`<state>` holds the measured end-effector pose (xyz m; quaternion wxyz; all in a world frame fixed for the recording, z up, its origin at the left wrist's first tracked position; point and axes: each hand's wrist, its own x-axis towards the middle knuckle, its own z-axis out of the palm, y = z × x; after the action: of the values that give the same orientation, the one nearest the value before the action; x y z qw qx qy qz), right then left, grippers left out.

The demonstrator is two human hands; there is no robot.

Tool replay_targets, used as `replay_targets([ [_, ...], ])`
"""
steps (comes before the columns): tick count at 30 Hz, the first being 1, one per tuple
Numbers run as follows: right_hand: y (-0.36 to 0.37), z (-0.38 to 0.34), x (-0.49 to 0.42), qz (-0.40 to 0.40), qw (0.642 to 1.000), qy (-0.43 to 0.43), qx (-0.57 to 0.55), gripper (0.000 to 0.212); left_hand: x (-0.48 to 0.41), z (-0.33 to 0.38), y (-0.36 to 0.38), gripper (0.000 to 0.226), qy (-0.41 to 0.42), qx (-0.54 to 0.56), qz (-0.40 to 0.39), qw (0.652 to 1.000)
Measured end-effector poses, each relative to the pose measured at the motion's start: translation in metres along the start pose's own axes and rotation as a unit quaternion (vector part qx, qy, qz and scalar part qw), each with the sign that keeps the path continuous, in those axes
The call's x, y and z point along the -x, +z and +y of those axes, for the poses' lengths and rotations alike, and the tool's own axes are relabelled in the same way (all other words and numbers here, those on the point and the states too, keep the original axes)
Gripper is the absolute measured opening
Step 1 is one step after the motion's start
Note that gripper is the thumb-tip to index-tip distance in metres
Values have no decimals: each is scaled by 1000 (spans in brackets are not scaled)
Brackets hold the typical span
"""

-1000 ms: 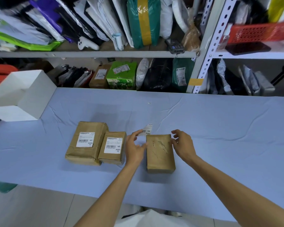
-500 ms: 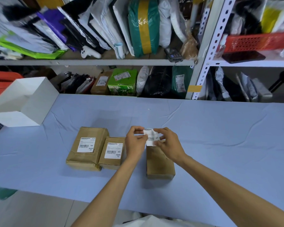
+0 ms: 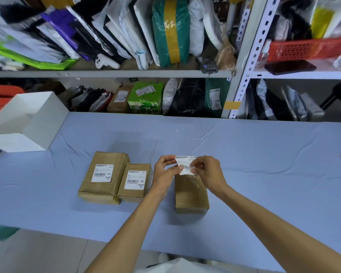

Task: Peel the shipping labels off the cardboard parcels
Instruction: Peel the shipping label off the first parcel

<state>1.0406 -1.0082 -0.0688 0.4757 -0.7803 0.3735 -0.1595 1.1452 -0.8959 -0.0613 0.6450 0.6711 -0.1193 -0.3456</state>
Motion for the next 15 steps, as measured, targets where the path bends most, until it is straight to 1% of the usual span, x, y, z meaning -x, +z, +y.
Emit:
replay_targets([
  [3, 2, 0, 1, 12, 1000, -5, 10, 17, 2, -1, 0, 45, 6, -6, -1, 1000],
  [5, 2, -2, 2, 22, 999, -20, 45, 16, 2, 1, 0, 52, 17, -5, -9, 1000],
  [6, 2, -2, 3, 24, 998, -27, 52, 15, 2, 2, 0, 52, 22, -13, -13, 1000],
  [10, -2, -4, 3, 8, 1000, -15, -14, 14, 1, 5, 0, 26, 41, -74, -25, 996],
  [12, -3, -2, 4, 11, 999, -16, -27, 16, 0, 3, -1, 26, 52, -90, -23, 994],
  [15, -2, -1, 5, 14, 998, -19, -54, 19, -2, -2, -1, 33, 70, -111, -24, 991],
])
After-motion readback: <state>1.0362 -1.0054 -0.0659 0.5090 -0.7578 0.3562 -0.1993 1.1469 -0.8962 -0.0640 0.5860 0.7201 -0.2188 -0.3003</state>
